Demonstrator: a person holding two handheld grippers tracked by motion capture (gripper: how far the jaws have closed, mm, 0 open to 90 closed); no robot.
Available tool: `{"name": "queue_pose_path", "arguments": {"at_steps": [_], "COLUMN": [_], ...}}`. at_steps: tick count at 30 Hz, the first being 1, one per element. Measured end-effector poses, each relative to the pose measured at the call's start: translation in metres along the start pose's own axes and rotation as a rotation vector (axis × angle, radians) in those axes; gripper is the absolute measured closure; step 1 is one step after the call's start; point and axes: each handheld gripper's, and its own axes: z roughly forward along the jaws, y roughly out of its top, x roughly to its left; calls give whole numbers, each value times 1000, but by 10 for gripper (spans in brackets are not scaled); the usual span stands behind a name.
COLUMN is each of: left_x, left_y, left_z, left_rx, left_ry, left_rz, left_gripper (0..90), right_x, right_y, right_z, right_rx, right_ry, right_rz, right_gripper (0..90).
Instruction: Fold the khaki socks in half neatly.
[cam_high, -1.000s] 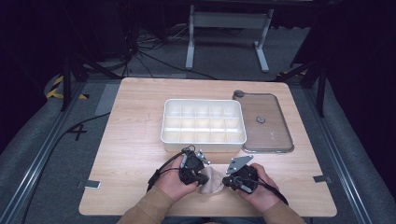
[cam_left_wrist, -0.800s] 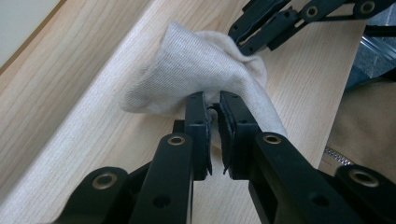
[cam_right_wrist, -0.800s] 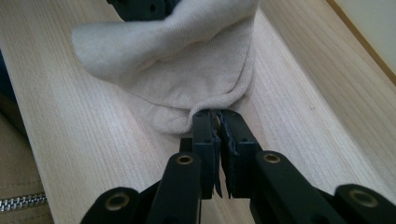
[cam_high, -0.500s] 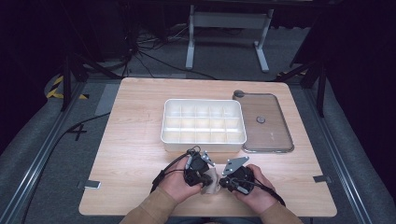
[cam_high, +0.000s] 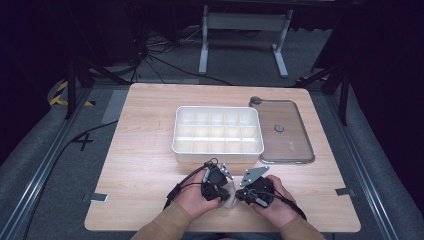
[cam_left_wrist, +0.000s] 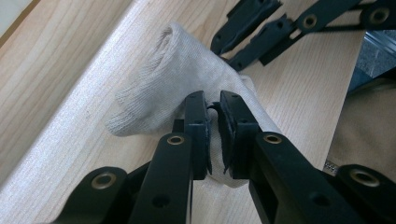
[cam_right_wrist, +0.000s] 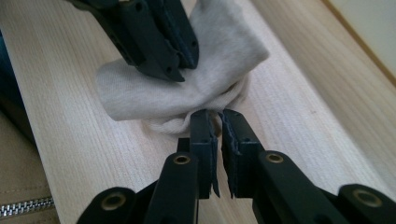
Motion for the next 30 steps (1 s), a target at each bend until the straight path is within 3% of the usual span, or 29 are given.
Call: {"name": "queue_pose_path", "arguments": {"at_steps": [12, 30], "left_x": [0, -2], "left_y": [0, -1], "left_z": [0, -1], "left_rx": [-1, 0], "left_ry": [1, 7], "left_rz": [-4, -7], "left_gripper": [817, 812], "right_x": [-3, -4], "right_y": [8, 18], "right_z": [-17, -5], "right_rx": [-127, -183], "right_ry": [-13, 39], "right_rz": [30, 71], "right_gripper": [851, 874]}}
